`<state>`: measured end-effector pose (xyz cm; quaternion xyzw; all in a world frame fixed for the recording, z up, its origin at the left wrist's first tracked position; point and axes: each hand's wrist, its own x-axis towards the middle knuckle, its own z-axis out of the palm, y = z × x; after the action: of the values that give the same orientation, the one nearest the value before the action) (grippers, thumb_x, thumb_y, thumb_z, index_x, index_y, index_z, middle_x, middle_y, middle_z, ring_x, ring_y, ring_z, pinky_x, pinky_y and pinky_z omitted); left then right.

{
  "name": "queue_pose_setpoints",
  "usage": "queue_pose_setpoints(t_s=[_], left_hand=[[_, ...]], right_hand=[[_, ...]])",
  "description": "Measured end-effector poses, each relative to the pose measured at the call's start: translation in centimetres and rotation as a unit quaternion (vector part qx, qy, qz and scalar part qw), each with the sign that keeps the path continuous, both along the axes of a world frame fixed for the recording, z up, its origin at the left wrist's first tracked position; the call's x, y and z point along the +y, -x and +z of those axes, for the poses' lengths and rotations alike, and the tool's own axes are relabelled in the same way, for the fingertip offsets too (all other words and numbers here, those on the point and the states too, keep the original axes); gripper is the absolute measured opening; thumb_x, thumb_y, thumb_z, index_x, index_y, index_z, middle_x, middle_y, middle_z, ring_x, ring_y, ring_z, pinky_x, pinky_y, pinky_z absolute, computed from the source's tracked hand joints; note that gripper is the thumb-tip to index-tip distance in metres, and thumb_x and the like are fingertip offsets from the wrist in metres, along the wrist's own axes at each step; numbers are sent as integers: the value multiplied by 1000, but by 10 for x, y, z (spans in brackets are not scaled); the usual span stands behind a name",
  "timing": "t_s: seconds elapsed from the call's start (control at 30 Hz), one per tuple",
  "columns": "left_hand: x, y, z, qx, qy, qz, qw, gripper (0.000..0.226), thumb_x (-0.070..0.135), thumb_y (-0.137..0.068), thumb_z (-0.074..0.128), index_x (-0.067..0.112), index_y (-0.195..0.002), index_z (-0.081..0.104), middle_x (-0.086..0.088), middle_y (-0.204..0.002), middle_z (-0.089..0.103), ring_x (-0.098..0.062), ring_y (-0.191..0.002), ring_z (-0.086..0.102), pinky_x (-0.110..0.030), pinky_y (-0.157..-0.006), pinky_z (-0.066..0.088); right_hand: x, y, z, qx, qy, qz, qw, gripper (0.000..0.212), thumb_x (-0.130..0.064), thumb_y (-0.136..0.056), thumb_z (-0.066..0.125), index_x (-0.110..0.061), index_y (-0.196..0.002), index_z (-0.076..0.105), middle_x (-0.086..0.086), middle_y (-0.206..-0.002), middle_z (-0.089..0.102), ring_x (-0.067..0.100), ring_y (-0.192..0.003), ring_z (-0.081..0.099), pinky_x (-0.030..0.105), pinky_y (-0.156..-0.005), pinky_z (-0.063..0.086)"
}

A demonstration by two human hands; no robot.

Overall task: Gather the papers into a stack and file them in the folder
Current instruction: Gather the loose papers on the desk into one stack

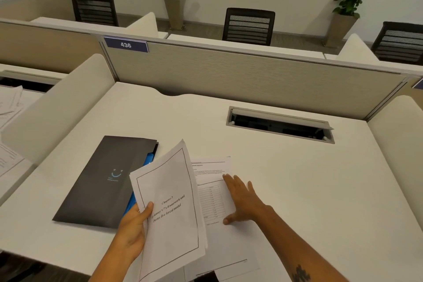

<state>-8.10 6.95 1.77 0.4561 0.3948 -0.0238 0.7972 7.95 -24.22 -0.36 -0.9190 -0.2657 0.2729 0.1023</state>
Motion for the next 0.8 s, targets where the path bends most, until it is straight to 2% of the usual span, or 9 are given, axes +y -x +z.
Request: queue_pose_setpoints(t_s=[0.1,0.2,0.37,0.57,0.63,0.67,0.73,0.8], left_hand=[[-1,-2,2,3,3,-3,1000,40,21,-100,64,15,-140,62,-19,-129,75,-45,-123,68,-58,-88,63],[-3,-5,4,2,0,-2,1000,39,20,-101,63,15,-140,62,-19,-130,75,-46,-126,65,-57,-88,63],[-2,-7,4,10,-8,1,1000,40,19,-102,62,14,-141,61,-21,-132,73,-47,-130,63,-67,-106,50],[-1,-6,4,24,-12,5,1000,39,21,-101,63,14,-139,62,-22,-132,72,-48,-129,63,-71,-106,48],[-1,-7,5,25,-15,7,1000,37,22,-101,64,14,-137,63,-21,-130,74,-48,-128,64,-70,-104,51],[-1,-7,5,25,-16,6,1000,37,22,-101,64,14,-137,63,-21,-129,74,-48,-127,64,-69,-103,52],[-1,-7,6,24,-16,7,1000,36,22,-101,63,13,-136,63,-21,-130,73,-48,-128,64,-69,-104,51],[0,-7,7,22,-13,9,1000,34,21,-101,63,13,-134,64,-22,-131,72,-48,-130,62,-70,-108,48]], right_hand=[[-1,-2,0,9,7,7,1000,151,-62,-72,87,-21,-165,-24,-5,-176,-22,21,-163,-20,63,-130,-11],[1,-5,3,17,12,9,1000,154,-61,-70,89,-19,-164,-26,-3,-175,-24,22,-163,-22,64,-129,-11],[9,-6,7,18,28,8,999,157,-60,-67,91,-20,-164,-26,3,-178,-15,23,-164,-18,63,-129,-12],[15,4,5,-14,27,20,999,150,-52,-72,92,-20,-166,-20,7,-178,-6,21,-165,-10,57,-131,-12],[17,10,5,-13,5,6,1000,148,-44,-71,95,-23,-167,-15,8,-178,7,25,-166,1,51,-133,-4],[18,13,5,-13,-5,-11,1000,147,-39,-70,97,-26,-168,-12,9,-176,18,30,-164,11,50,-133,7],[20,20,6,-20,-14,-46,999,145,-34,-69,98,-32,-167,-8,11,-164,38,38,-150,33,48,-125,30],[18,28,5,-37,-16,-63,997,143,-32,-71,97,-34,-166,-10,11,-150,49,36,-135,45,46,-115,40]])
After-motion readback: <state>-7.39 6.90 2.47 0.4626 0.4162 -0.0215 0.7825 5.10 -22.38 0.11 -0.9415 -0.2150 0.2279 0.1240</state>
